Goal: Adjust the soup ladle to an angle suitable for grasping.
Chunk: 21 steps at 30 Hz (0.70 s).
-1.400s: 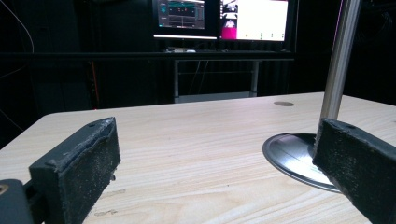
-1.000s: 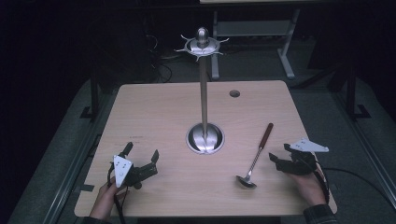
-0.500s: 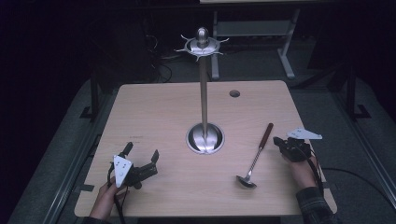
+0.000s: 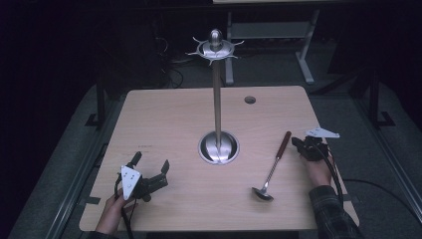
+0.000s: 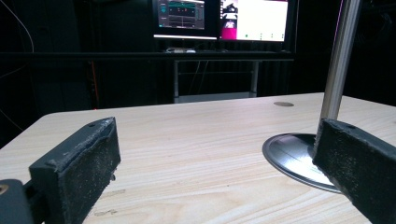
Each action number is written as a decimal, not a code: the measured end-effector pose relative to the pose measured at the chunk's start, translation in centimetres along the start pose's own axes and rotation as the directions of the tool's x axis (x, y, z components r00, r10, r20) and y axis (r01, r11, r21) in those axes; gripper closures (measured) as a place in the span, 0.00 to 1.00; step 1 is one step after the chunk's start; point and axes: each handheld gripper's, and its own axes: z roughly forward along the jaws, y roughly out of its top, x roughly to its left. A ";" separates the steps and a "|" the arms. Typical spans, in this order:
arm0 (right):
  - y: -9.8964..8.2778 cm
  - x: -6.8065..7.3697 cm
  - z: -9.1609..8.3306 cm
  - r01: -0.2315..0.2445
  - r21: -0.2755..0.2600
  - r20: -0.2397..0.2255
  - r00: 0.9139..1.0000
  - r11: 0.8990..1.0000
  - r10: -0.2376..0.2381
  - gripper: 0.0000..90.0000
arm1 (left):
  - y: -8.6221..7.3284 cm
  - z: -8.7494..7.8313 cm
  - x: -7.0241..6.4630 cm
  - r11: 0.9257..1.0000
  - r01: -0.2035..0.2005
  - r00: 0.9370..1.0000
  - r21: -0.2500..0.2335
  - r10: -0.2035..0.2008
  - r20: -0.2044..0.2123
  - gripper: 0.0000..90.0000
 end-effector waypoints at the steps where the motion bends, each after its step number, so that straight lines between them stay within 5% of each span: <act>1: 0.0 0.0 0.0 0.000 0.000 0.000 1.000 1.000 0.000 1.00 | 0.0 0.0 0.0 1.000 0.000 1.000 0.000 0.000 0.000 0.00; 6: 0.0 -0.5 0.6 -0.037 0.016 -0.002 0.999 0.999 0.038 1.00 | 0.0 0.0 0.0 1.000 0.001 1.000 -0.001 -0.001 0.000 0.00; 21: -0.1 0.6 1.3 -0.001 0.063 -0.052 0.999 0.998 0.004 1.00 | 0.0 0.0 0.0 1.000 0.000 1.000 0.000 0.000 0.000 0.00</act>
